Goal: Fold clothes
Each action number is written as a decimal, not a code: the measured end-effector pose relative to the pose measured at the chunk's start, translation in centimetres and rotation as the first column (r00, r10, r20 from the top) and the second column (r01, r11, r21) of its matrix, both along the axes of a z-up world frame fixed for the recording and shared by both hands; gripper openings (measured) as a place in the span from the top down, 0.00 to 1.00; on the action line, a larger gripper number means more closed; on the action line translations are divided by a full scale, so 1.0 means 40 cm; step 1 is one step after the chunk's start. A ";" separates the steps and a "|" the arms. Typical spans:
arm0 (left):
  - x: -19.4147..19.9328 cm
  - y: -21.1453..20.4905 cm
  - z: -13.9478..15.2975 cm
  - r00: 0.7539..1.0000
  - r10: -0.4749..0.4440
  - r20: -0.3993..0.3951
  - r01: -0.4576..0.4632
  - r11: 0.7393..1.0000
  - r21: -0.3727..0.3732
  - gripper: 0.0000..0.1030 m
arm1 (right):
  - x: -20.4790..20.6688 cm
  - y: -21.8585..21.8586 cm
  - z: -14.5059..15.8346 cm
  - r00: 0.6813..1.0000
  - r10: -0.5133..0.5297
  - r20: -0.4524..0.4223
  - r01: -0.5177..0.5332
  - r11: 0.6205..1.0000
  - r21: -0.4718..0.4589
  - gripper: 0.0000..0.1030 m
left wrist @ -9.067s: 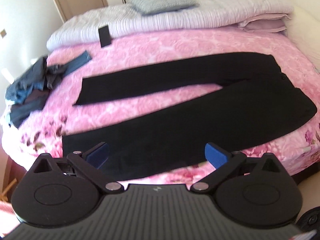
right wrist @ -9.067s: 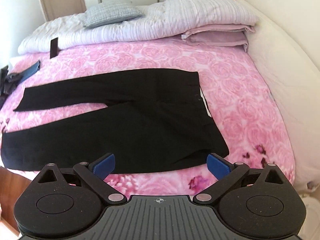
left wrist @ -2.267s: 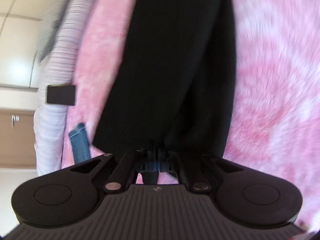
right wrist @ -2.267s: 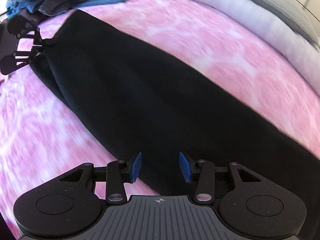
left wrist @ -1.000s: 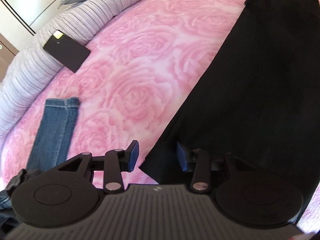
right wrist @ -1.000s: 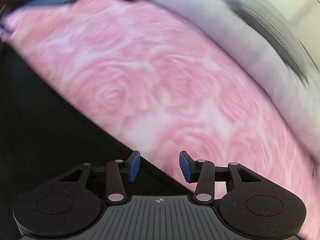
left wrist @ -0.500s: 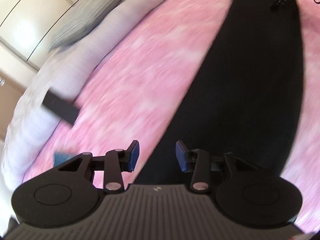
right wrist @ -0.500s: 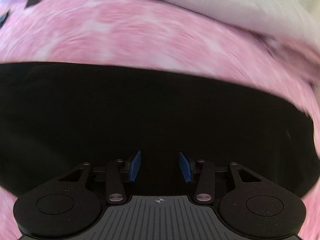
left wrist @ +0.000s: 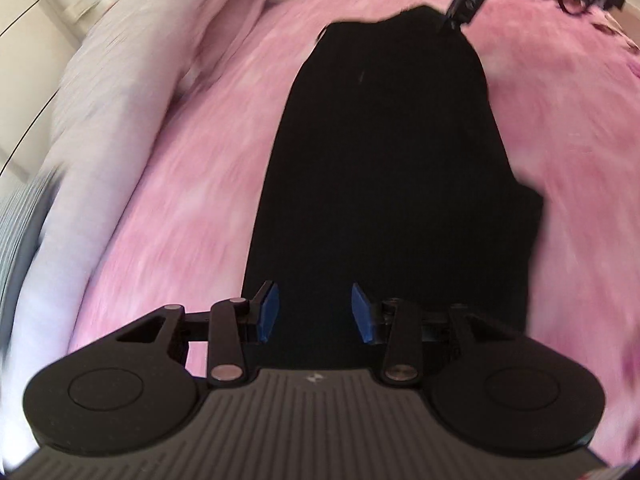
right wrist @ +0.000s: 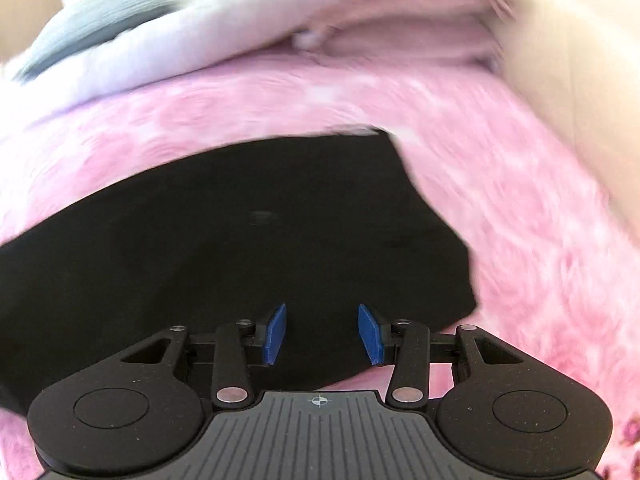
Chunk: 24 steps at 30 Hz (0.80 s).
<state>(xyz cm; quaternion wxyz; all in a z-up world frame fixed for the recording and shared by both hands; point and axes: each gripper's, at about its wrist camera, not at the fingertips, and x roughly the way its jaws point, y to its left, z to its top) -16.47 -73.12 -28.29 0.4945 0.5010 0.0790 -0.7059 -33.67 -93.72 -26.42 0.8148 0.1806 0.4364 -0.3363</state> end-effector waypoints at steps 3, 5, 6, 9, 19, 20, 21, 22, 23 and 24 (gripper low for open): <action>-0.084 -0.122 -0.034 0.998 -0.067 0.011 0.067 0.998 0.021 0.64 | -0.074 -0.081 -0.045 0.998 0.062 0.027 -0.062 0.998 0.005 0.58; -0.132 -0.183 -0.054 0.994 -0.107 0.023 0.106 0.994 0.037 0.64 | -0.098 -0.096 -0.037 0.996 0.058 0.072 -0.060 0.998 0.033 0.58; -0.150 -0.207 -0.060 0.993 -0.119 0.026 0.118 0.992 0.041 0.64 | -0.102 -0.096 -0.024 0.996 0.045 0.080 -0.048 0.998 0.034 0.58; -0.176 -0.261 -0.091 0.990 -0.138 0.026 0.135 0.987 0.086 0.64 | -0.102 -0.073 0.008 0.986 0.015 0.164 -0.019 0.999 0.026 0.57; -0.120 -0.260 -0.098 0.985 -0.166 0.039 0.161 0.982 0.099 0.64 | -0.121 -0.004 0.014 0.982 -0.057 0.179 0.052 0.998 0.033 0.57; -0.105 -0.237 -0.077 0.986 -0.161 0.029 0.159 0.984 0.083 0.64 | -0.126 0.021 0.019 0.980 -0.073 0.185 0.067 0.997 0.036 0.57; -0.091 -0.207 -0.054 0.987 -0.162 0.016 0.161 0.985 0.067 0.64 | -0.139 0.053 0.020 0.977 -0.088 0.192 0.081 0.996 0.044 0.57; -0.078 -0.169 -0.031 0.985 -0.171 -0.001 0.170 0.984 0.050 0.62 | -0.152 0.084 0.017 0.975 -0.108 0.193 0.099 0.993 0.059 0.50; -0.069 -0.126 -0.008 0.982 -0.189 -0.019 0.190 0.981 0.036 0.61 | -0.158 0.108 0.011 0.973 -0.136 0.187 0.123 0.989 0.078 0.33; -0.066 -0.079 0.011 0.975 -0.220 -0.033 0.221 0.975 0.026 0.61 | -0.161 0.143 0.006 0.969 -0.168 0.180 0.152 0.983 0.100 0.27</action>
